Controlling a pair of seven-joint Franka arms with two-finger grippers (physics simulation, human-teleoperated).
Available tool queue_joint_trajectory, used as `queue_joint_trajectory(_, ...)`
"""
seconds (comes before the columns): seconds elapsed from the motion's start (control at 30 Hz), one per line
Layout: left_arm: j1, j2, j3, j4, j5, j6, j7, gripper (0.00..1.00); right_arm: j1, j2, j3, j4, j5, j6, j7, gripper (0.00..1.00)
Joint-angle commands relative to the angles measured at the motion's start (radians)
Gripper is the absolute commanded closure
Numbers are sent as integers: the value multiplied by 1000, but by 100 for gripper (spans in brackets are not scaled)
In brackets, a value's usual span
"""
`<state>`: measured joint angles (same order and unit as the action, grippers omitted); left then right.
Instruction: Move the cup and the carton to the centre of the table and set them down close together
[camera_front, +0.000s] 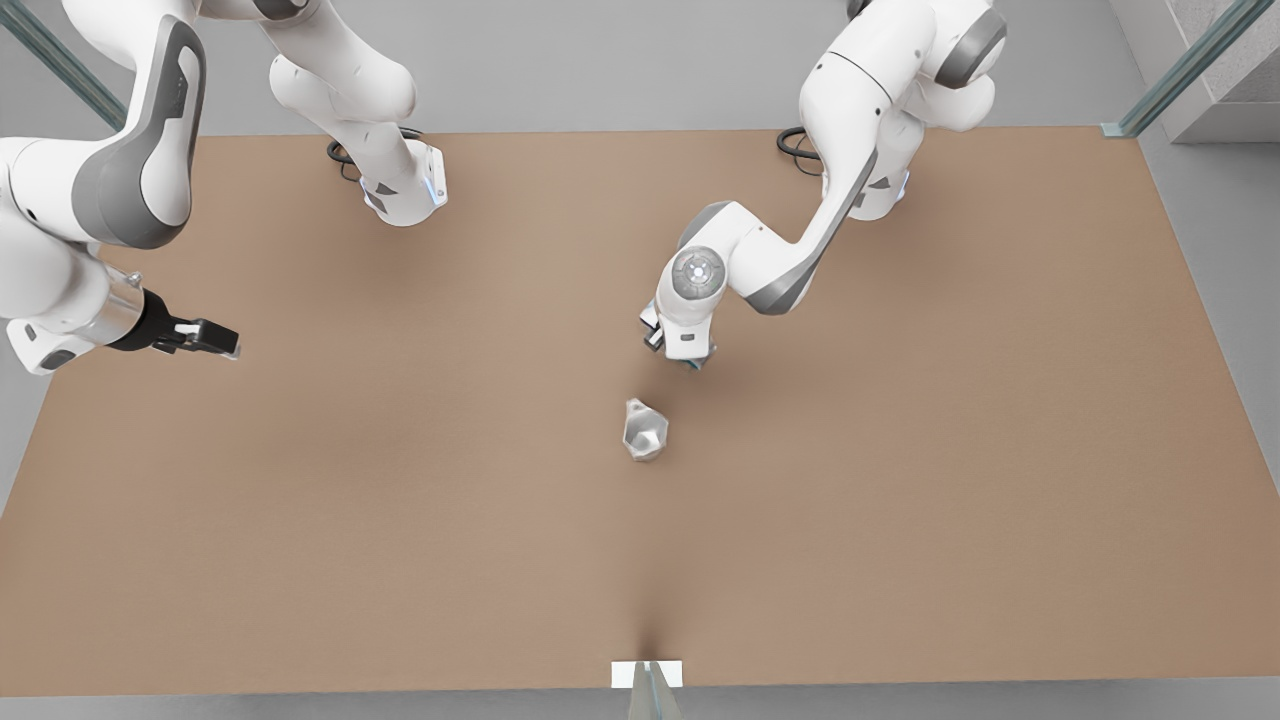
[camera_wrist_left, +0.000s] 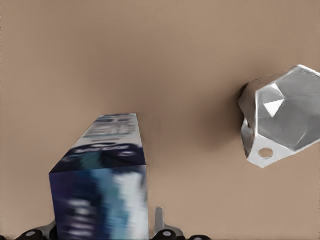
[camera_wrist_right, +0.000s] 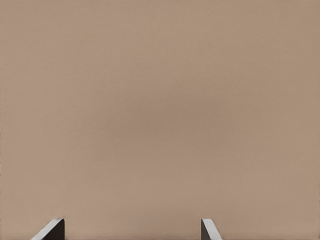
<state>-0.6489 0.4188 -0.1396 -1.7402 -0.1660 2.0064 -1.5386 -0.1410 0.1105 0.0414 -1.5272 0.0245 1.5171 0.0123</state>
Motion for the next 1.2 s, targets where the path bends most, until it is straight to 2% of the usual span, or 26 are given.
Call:
queue_joint_trajectory(0.0, 0, 0, 0, -1, 0, 0, 0, 0, 0, 0, 0, -1, 0, 0, 0, 0)
queue_joint_trajectory(0.23, 3, -15, 38, 8, 36, -38, 74, 0, -2, 0, 0, 2, 2, -12, 0, 0)
queue_joint_trajectory(0.33, 3, -32, 155, 27, 71, -150, 268, 0, 0, 0, 0, -1, 2, -14, 0, 0)
queue_joint_trajectory(0.53, 9, -48, 207, 65, 79, -222, 380, 0, -2, -2, -12, -1, 14, -26, 0, 0)
queue_joint_trajectory(0.63, 107, -120, 206, 125, 69, -302, 477, 0, -2, -3, -14, 1, 15, -32, -2, 0)
queue_joint_trajectory(0.73, 324, -206, 206, 159, 91, -414, 1184, 0, -2, -3, -20, 2, 15, -40, -2, 0)
queue_joint_trajectory(0.77, 373, -213, 206, 186, 171, -477, 1382, 0, -2, -3, -20, 2, 15, -40, 0, 0)
queue_joint_trajectory(1.17, 393, -219, 229, 186, 203, -500, 1463, 0, -2, -5, -21, 1, 15, -46, -2, 0)
